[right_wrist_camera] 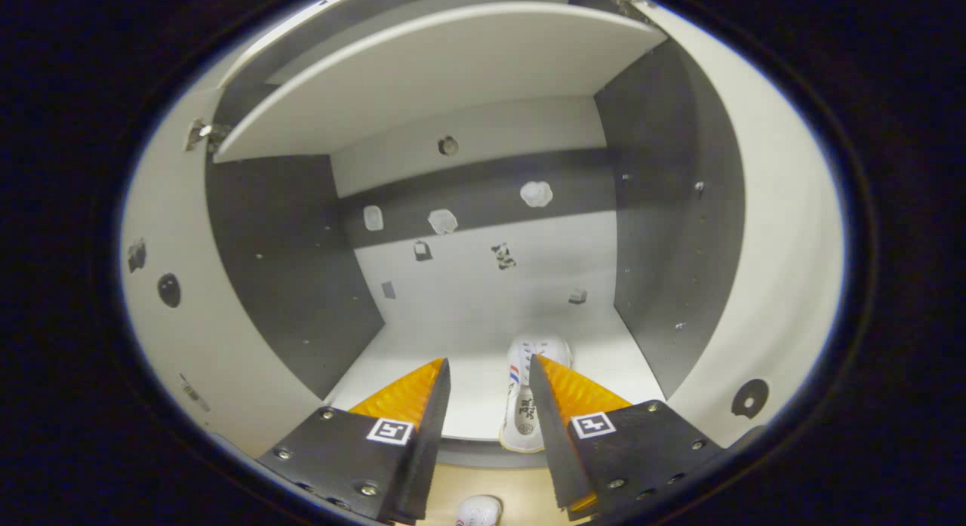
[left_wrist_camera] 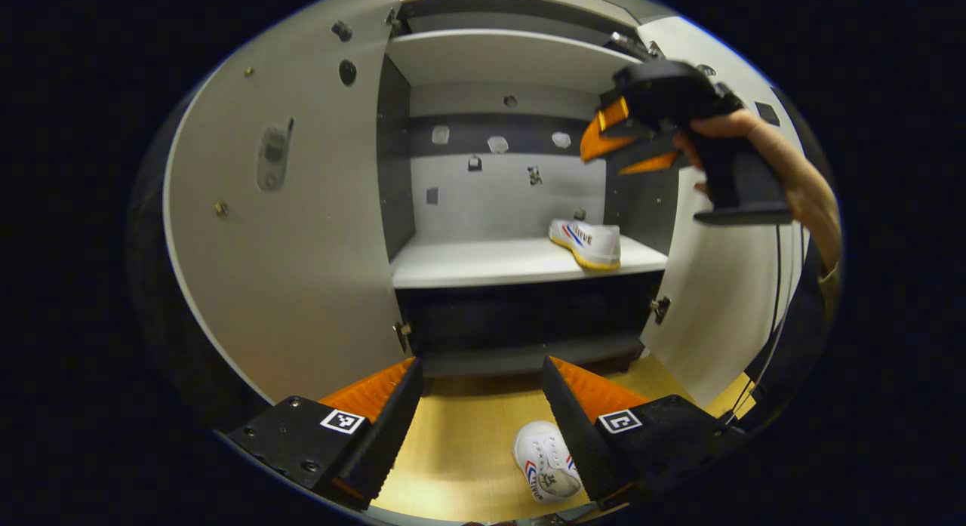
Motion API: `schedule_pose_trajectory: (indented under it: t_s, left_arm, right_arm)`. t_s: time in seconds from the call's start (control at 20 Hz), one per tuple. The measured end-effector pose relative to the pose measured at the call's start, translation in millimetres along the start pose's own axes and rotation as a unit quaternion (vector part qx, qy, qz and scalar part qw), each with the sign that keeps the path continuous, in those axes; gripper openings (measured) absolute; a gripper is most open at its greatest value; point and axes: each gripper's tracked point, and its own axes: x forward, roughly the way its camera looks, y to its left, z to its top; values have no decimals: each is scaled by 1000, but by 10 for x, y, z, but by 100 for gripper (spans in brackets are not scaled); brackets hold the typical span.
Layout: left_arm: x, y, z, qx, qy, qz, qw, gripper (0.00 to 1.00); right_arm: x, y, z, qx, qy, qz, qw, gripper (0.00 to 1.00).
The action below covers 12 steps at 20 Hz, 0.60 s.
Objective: Grab one shoe with the right hand and put it into the shoe cabinet, grab the other shoe with the left hand and put it into the shoe cabinet; then close the right door with the right hand and the left door with the left hand.
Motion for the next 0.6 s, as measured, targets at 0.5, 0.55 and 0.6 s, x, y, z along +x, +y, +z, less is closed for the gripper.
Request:
schedule_pose_trajectory:
  t_s: [0.5,0.55,0.6]
  left_arm:
    - [429,-332,-1604,-62,263,-91,959,96]
    - [436,-294,-1677,-62,277,-94,954,96]
    - [453,-258,-1737,-61,293,-97,949,96]
  right_arm:
    - [-962,213,129,-60,-80,24,995,62]
    - [-1011,220,114,-64,-81,25,994,62]
    - [-1048,229,105,-66,-83,26,994,62]
